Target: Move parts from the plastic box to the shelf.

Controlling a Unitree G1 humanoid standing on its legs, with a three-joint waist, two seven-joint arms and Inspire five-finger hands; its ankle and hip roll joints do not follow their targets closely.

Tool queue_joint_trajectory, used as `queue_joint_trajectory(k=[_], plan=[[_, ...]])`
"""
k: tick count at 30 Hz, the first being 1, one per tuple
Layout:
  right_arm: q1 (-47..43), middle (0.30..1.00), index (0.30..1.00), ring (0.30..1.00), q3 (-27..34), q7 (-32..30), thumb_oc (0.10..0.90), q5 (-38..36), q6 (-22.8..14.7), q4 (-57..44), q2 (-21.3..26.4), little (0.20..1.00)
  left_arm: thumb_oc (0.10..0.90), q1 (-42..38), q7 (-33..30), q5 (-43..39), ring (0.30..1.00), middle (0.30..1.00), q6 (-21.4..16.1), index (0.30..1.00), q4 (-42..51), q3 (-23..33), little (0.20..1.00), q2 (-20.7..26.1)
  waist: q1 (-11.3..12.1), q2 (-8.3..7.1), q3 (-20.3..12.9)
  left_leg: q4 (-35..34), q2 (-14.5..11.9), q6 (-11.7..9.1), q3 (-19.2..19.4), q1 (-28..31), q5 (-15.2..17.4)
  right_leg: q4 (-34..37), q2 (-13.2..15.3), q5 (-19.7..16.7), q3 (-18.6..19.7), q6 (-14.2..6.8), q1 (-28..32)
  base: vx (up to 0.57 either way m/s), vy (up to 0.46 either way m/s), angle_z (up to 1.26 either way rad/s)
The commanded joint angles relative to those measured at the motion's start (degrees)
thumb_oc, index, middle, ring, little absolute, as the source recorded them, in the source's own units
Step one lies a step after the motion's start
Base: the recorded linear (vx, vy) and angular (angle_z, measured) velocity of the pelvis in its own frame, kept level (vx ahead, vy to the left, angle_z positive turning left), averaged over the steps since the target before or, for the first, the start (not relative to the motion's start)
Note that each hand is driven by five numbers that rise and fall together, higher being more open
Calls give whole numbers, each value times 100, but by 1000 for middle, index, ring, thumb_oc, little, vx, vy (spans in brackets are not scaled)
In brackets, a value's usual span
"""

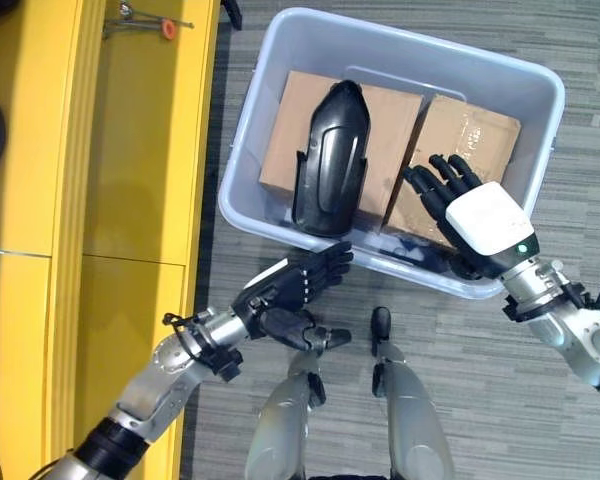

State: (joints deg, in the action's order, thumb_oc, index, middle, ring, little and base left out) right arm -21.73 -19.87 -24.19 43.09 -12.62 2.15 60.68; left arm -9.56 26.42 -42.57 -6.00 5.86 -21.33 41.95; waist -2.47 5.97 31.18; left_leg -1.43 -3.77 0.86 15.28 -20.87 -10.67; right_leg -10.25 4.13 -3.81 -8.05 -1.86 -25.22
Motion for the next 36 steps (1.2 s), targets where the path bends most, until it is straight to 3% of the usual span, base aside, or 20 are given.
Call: queue_joint_trajectory(k=[1,5,11,14,24,33,36], plan=[[-576,1000,1000,1000,283,-326,900,276,-213,-602,18,1000,900,46,159,-303,1000,1000,-141,1000,695,39,1000,-17,86,-170,-138,422,130,-182,267,-77,711,-578,-10,708,-467,-248,-89,-8,-70,-3],[-569,1000,1000,1000,212,-445,900,947,-449,-532,83,1000,900,95,331,-295,1000,1000,-153,1000,686,78,1000,68,145,-116,-138,442,120,-212,253,-388,651,-623,-10,683,-560,-229,-383,-29,-64,-2],[-985,1000,1000,1000,-179,-526,900,1352,-349,-467,171,1000,900,-6,357,-338,1000,1000,-100,1000,636,-53,1000,93,222,-89,-138,559,127,-321,156,-760,699,-871,-12,847,-643,-243,-755,7,-60,2],[-1320,1000,1000,1000,-518,-480,900,1703,-120,-471,86,1000,900,-85,352,-275,1000,1000,-70,1000,633,-157,1000,47,296,-77,-138,698,83,-380,93,-1275,647,-1066,-65,847,-719,-199,-1254,-18,-94,5],[-1741,1000,1000,1000,-944,-928,900,2446,214,108,-292,1000,900,-286,578,-311,1000,1000,18,1000,461,-318,1000,-31,437,-38,-138,888,23,-473,-6,-2002,558,-1340,-53,858,-836,-107,-1918,-7,-50,6],[-2199,1000,1000,1000,-1193,-908,900,2884,585,137,-477,1000,900,-370,494,-218,1000,1000,100,1000,435,-408,1000,-105,533,-51,-138,1021,-8,-493,-90,-2302,539,-1548,-9,900,-921,-86,-2155,10,-30,7],[-2468,1000,1000,1000,-1361,-921,900,3092,1172,177,-538,1000,900,-407,500,-210,1000,1000,118,1000,396,-489,1000,-120,609,-28,-138,1081,-25,-492,-129,-2421,535,-1654,13,944,-962,-60,-2242,35,-36,2]])
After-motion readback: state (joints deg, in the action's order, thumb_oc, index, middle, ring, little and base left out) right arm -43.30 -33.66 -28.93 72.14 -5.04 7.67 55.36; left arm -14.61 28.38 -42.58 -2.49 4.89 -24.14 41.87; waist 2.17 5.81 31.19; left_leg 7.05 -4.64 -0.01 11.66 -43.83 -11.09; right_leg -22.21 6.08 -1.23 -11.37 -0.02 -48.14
